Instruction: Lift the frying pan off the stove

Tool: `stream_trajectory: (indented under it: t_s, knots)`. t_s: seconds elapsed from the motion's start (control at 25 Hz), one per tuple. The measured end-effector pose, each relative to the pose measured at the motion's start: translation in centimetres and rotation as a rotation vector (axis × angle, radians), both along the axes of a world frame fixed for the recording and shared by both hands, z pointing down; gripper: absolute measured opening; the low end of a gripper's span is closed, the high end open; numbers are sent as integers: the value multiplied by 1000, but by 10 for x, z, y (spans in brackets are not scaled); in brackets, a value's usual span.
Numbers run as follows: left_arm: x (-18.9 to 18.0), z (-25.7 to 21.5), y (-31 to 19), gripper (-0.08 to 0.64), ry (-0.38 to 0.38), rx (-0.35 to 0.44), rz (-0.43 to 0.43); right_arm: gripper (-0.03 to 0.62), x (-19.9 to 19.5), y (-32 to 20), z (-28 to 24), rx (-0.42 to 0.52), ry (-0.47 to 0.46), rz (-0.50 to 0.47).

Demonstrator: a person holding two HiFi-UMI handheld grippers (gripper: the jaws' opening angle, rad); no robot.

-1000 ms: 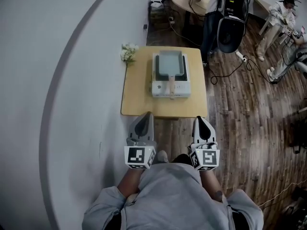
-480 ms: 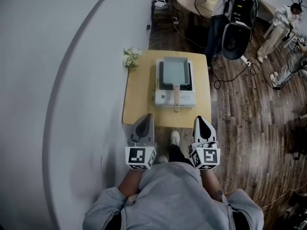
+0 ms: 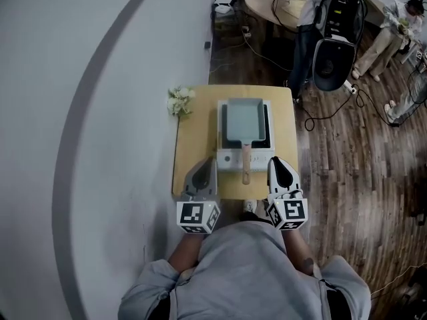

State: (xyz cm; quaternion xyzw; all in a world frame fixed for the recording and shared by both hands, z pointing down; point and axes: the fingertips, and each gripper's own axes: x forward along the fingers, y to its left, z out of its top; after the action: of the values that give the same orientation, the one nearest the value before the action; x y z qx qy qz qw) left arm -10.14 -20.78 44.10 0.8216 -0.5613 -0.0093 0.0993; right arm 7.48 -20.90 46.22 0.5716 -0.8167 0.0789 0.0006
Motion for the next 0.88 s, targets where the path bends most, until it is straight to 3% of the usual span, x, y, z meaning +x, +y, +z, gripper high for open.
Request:
stream_trajectory:
  t_s: [0.2, 0.28, 0.36, 0.48, 0.6, 0.68, 0.88]
  knots:
    - [-2, 12, -33, 16, 86, -71, 22, 22, 6, -32, 23, -106, -82, -28]
    - [0, 31, -43, 143, 120, -135, 44, 59, 7, -41, 43, -170, -108, -48]
    - [3, 54, -50, 149, 157, -213, 76, 76, 5, -47, 61, -239, -146, -72]
    - [19, 86, -54, 153, 257, -358, 188, 106, 1, -50, 86, -352, -244, -118]
    - [47, 119, -54, 168, 444, -543, 369, 137, -3, -47, 113, -477, -360, -161]
    - [62, 140, -54, 181, 548, -651, 473, 148, -6, -42, 129, -537, -389, -191]
    - [81, 183, -63, 186, 627, -841, 577, 161, -14, -34, 153, -648, -486, -260]
